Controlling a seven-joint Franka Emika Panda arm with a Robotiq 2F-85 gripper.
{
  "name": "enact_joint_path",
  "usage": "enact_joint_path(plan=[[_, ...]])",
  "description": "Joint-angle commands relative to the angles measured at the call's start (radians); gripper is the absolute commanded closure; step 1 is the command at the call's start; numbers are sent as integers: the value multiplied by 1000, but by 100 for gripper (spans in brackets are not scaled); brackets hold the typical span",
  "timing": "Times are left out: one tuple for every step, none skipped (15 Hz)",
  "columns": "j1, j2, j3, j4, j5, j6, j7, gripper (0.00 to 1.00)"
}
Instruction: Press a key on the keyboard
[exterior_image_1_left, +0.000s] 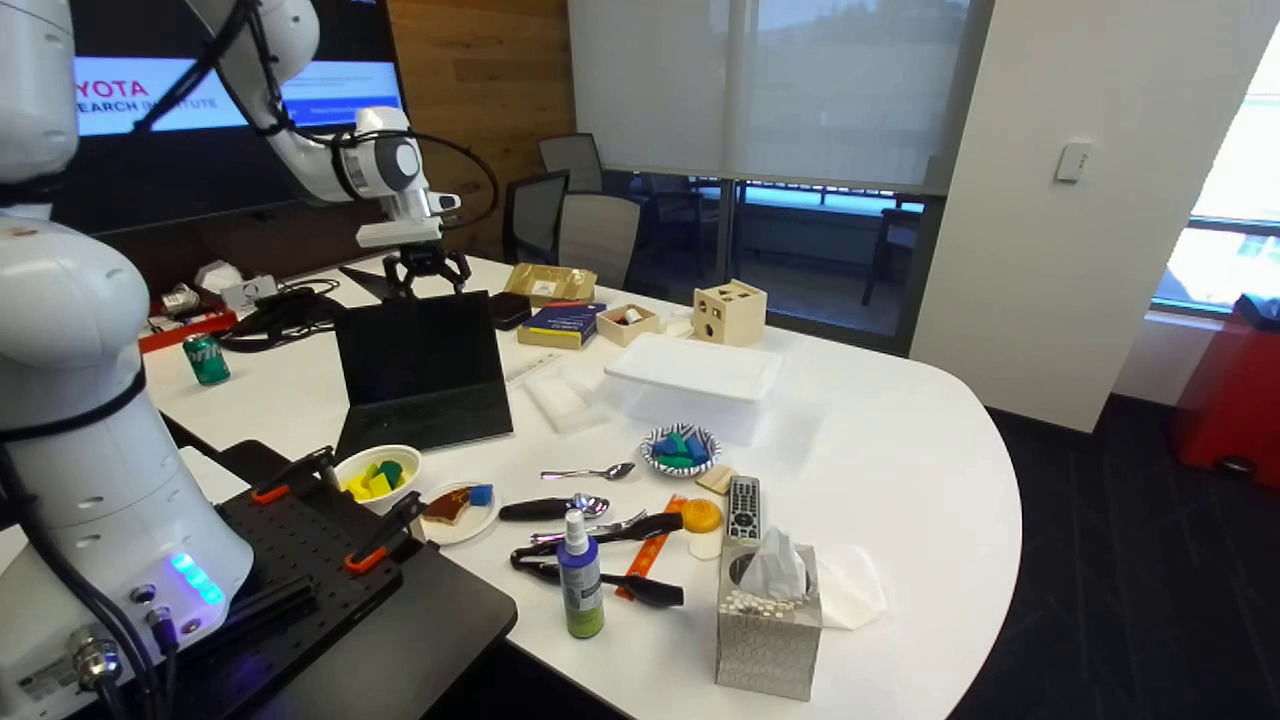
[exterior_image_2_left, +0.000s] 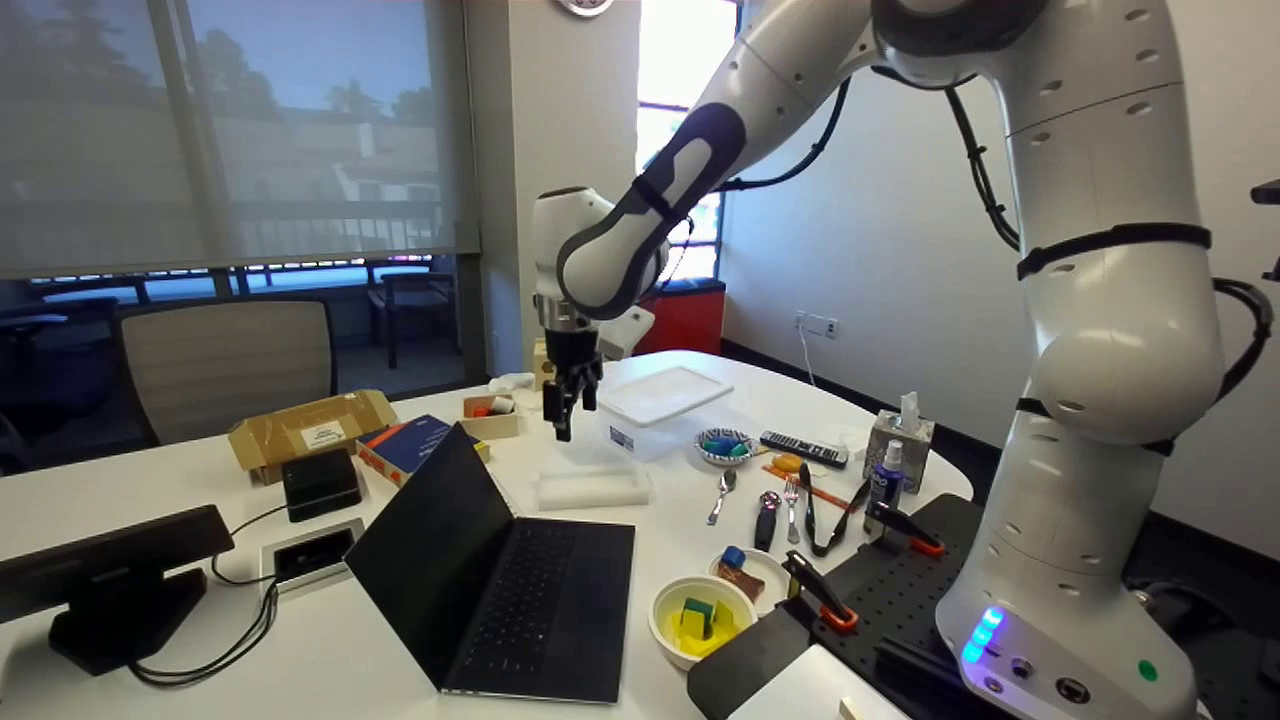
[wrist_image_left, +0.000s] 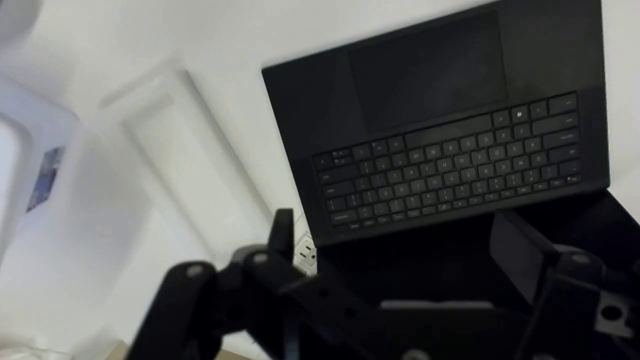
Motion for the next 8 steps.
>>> enact_joint_path(plan=[[36, 157, -28, 124, -8, 62, 1, 25], [49, 185, -41, 145, -7, 71, 27, 25], [56, 207, -50, 161, -5, 84, 32, 31], [66, 230, -62, 181, -7, 93, 42, 38], [71, 250, -68, 200, -1, 97, 46, 48], [72, 279, -71, 225, 3, 99, 40, 55], [72, 302, -70, 247, 8, 96, 32, 64], [76, 330, -75, 277, 9, 89, 34, 70]])
